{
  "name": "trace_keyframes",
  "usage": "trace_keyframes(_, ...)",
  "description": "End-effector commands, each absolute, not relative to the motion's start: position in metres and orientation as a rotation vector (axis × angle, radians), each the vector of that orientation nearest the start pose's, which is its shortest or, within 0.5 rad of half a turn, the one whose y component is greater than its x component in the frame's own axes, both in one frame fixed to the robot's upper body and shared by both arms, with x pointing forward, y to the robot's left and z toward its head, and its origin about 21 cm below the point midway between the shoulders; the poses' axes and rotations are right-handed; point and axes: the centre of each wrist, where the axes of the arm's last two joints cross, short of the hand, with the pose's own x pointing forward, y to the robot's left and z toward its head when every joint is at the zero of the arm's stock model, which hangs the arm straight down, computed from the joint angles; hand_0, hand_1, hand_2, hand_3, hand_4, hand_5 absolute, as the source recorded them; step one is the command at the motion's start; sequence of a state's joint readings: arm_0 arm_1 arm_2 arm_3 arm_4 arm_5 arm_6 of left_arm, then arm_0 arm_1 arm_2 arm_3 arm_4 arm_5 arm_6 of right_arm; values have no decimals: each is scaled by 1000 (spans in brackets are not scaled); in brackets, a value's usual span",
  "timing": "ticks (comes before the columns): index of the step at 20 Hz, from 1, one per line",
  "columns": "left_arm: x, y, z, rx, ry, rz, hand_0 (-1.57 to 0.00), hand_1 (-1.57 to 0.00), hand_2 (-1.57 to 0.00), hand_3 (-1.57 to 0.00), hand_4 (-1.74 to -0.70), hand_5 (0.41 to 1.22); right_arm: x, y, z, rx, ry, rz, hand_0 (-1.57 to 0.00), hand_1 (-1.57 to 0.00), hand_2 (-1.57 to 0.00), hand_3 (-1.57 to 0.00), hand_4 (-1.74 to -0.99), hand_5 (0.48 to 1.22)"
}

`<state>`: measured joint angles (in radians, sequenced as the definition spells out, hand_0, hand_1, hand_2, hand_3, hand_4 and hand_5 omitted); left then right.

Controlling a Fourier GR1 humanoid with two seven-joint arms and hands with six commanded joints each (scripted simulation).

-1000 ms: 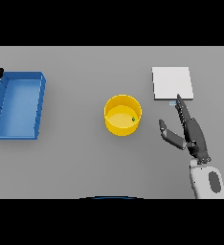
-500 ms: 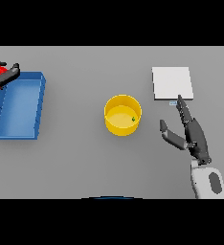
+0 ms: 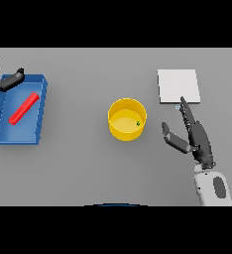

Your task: Pick up the red beaker and tilt it to pour out 1 green nut into yellow bowl. Pick up the yellow bowl and place it on the metallic measuring scale.

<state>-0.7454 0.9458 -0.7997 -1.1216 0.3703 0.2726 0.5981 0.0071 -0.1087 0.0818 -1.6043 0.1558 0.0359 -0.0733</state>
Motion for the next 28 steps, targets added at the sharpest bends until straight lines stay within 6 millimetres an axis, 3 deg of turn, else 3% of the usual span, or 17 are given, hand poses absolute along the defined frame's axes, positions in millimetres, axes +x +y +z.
trace_keyframes(1, 368, 322, 124, 762, -960, -539, -53, -45, -40, -25, -730, 661, 249, -237, 11, -125, -1649, 313, 1, 1, 1, 1, -1277, 704)
trace_keyframes(4, 368, 318, 126, 766, -995, -511, -27, -22, -20, -12, -718, 675, 257, -232, 23, -244, -1637, 443, 1, 1, 1, 1, -1222, 662)
trace_keyframes(6, 364, 321, 124, 755, -1010, -504, -17, -14, -12, -7, -720, 685, 264, -231, 30, -175, -1697, 561, -13, 1, 1, 1, -1167, 672)
trace_keyframes(10, 366, 319, 124, 745, -1035, -489, -6, -5, -5, -2, -738, 709, 291, -221, 54, -154, -1712, 899, -5, 1, 1, 1, -1254, 666)
trace_keyframes(14, 362, 319, 122, 728, -1048, -496, -2, -2, -1, 0, -746, 709, 303, -204, 70, -271, -1659, 1238, -1, 1, 1, 1, -1234, 627)
trace_keyframes(21, 362, 320, 121, 716, -1056, -492, 0, 0, 1, 1, -755, 717, 322, -177, 82, -284, -1561, 1652, 1, 1, 1, 1, -1226, 632)
trace_keyframes(23, 359, 328, 122, 712, -1055, -480, 1, 1, 1, 1, -762, 720, 322, -170, 77, -266, -1521, 1729, 1, 1, 1, 1, -1212, 638)
trace_keyframes(25, 361, 322, 123, 703, -1073, -476, 1, 1, 1, 1, -773, 721, 328, -163, 81, -278, -1503, 1773, 1, 1, 1, 1, -1212, 645)
trace_keyframes(28, 361, 323, 120, 688, -1081, -472, 1, 1, 1, 1, -784, 725, 332, -162, 72, -254, -1465, 1839, 1, 1, 1, 1, -1220, 651)
